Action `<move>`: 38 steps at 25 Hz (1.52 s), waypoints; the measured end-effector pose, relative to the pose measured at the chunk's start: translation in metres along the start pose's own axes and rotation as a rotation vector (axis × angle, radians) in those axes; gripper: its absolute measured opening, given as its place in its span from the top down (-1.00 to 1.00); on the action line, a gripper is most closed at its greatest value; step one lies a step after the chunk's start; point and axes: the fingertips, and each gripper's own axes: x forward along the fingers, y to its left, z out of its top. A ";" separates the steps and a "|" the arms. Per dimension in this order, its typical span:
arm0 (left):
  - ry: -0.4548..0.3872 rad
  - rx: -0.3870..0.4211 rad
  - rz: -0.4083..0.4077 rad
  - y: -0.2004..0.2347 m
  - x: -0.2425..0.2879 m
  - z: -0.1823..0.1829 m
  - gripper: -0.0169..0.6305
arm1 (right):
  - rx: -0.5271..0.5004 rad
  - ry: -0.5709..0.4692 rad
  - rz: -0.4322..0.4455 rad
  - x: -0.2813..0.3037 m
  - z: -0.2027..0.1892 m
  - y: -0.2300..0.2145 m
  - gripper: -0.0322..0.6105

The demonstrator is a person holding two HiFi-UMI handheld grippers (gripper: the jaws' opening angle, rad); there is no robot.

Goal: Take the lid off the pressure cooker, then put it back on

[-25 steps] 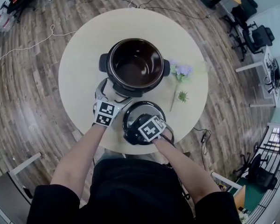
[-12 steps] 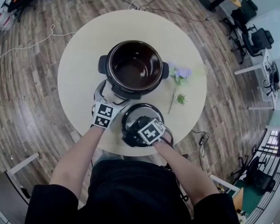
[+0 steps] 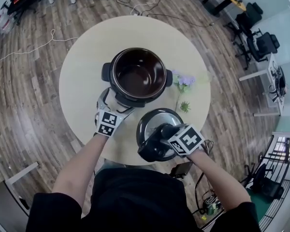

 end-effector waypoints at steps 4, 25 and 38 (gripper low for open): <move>-0.004 0.000 -0.002 0.001 0.002 0.000 -0.88 | -0.020 0.001 -0.027 -0.067 0.012 -0.022 0.01; -0.021 -0.003 -0.003 -0.004 0.008 -0.007 -0.88 | 0.109 -0.163 -0.018 -0.164 0.225 -0.107 0.01; -0.018 -0.008 -0.006 0.001 0.007 -0.008 -0.88 | 0.036 -0.058 -0.028 -0.093 0.277 -0.087 0.01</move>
